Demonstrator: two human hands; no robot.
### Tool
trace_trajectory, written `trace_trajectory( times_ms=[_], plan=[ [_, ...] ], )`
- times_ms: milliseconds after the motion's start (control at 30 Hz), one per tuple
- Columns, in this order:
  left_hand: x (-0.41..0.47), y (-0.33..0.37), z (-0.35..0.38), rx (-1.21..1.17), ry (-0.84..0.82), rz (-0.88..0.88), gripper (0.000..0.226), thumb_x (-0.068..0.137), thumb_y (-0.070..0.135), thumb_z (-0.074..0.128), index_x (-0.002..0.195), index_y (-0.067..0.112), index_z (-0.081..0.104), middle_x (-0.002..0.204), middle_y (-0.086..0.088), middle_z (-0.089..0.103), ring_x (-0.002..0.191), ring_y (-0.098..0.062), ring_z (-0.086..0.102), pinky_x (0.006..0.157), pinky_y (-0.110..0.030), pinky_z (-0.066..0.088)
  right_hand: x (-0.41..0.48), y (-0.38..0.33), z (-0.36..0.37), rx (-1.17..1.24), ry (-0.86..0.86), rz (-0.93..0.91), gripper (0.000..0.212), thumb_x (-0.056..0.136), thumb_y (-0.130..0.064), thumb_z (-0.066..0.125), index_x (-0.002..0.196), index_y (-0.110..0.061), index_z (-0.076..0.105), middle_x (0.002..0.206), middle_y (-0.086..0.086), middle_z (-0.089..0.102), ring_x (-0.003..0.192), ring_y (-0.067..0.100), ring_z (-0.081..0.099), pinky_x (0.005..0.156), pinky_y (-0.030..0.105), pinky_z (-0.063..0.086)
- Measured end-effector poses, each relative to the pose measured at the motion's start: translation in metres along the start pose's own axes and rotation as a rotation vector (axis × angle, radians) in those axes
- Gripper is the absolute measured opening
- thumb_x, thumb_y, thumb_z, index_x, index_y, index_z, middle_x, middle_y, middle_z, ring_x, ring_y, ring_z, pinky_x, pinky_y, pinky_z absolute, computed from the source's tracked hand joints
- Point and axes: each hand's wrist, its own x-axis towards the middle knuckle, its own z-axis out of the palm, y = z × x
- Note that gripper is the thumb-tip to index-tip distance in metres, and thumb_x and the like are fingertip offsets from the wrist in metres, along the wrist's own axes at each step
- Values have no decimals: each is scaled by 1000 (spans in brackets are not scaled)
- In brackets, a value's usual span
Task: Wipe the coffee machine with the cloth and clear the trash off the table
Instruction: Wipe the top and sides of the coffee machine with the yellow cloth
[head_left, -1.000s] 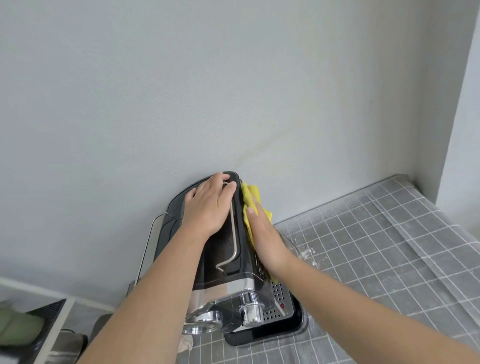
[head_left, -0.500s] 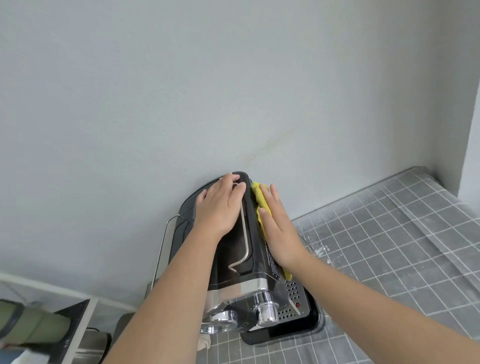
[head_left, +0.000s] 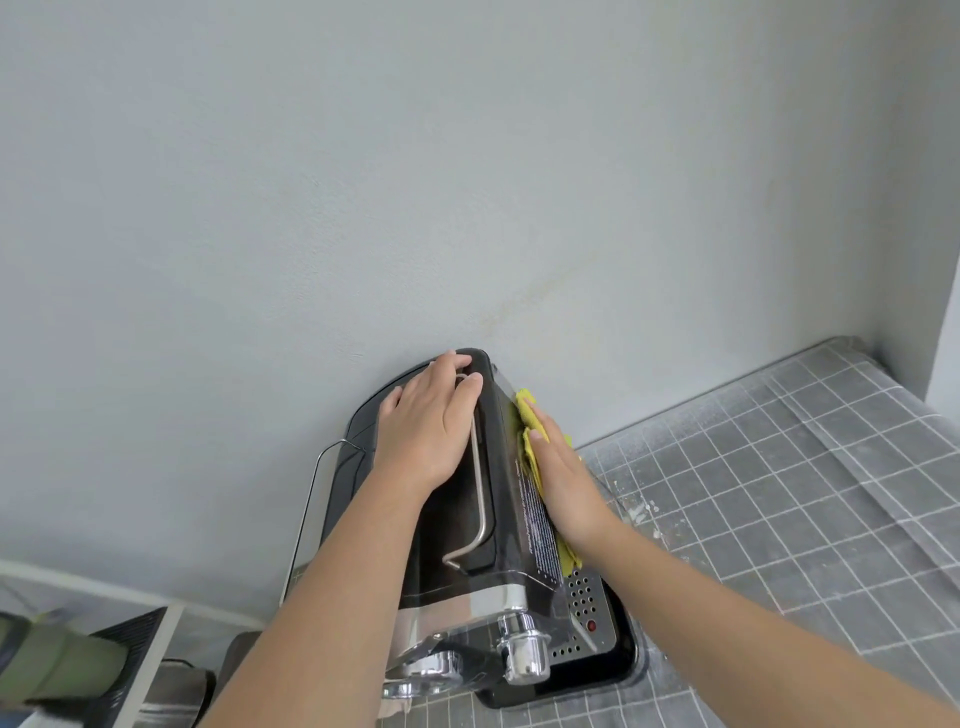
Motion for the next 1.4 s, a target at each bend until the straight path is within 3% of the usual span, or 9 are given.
trace_trajectory(
  times_ms=[167, 400, 667, 833, 967, 1100, 1267, 1333, 1400],
  plan=[
    [2, 0, 1, -16, -11, 5, 47, 96, 44, 22, 136, 29, 43, 148, 12, 42, 139, -8, 33, 117, -42, 17, -23, -25, 14, -1, -108, -281, 43, 96, -34, 29, 137, -48, 30, 153, -26, 21, 142, -13, 4, 115, 10, 0],
    [-1, 4, -3, -9, -16, -9, 39, 102, 33, 26, 137, 27, 42, 148, 11, 42, 138, -10, 34, 117, -41, 16, 5, 51, -18, -33, -5, 113, 49, 96, -45, 21, 145, -41, 23, 156, -16, 22, 146, 5, 15, 119, 30, 9],
    [-1, 4, -1, 0, -15, -15, 39, 102, 33, 26, 137, 27, 41, 147, 11, 42, 138, -10, 33, 117, -42, 16, 8, 8, -1, 8, -64, -100, 47, 100, -34, 29, 147, -36, 27, 154, -25, 22, 141, -11, 13, 116, 17, 7],
    [-1, 5, -2, -6, -28, -23, 40, 102, 33, 25, 138, 28, 40, 148, 10, 42, 138, -11, 32, 118, -40, 14, 14, 73, -24, 29, -24, 194, 49, 91, -54, 22, 140, -56, 22, 156, -20, 19, 146, 7, 13, 121, 43, 10],
    [0, 4, -1, -5, -19, -20, 39, 102, 33, 25, 137, 28, 41, 147, 10, 43, 138, -11, 33, 117, -41, 14, -46, 87, -22, -96, 55, 158, 49, 99, -49, 16, 148, -43, 14, 156, -24, 12, 145, -2, 7, 121, 32, 6],
    [1, 4, 0, -4, -22, -22, 39, 102, 34, 25, 137, 28, 40, 145, 8, 45, 137, -13, 34, 117, -42, 15, -22, 79, -23, 9, 31, 157, 47, 98, -54, 17, 142, -46, 30, 150, -20, 30, 141, 4, 22, 118, 34, 15],
    [2, 2, 1, -7, -30, -12, 58, 86, 47, 16, 136, 30, 41, 145, 9, 45, 137, -12, 34, 117, -43, 17, 37, 73, -38, 124, -90, 468, 64, 74, -80, 36, 108, -30, 57, 113, 0, 56, 115, 27, 51, 107, 48, 34],
    [2, 2, 1, -10, -31, -20, 60, 84, 48, 15, 135, 30, 41, 145, 9, 45, 137, -12, 34, 117, -43, 17, 28, 79, -39, 146, -66, 494, 68, 84, -73, 32, 130, -26, 52, 133, 0, 52, 130, 26, 43, 108, 47, 26],
    [2, 2, 1, -7, -24, -27, 56, 87, 48, 17, 134, 30, 42, 143, 8, 47, 136, -13, 35, 117, -42, 17, 4, 91, -38, 147, -25, 396, 54, 96, -57, 24, 147, -40, 24, 156, -10, 25, 146, 14, 17, 114, 39, 13]
  ],
)
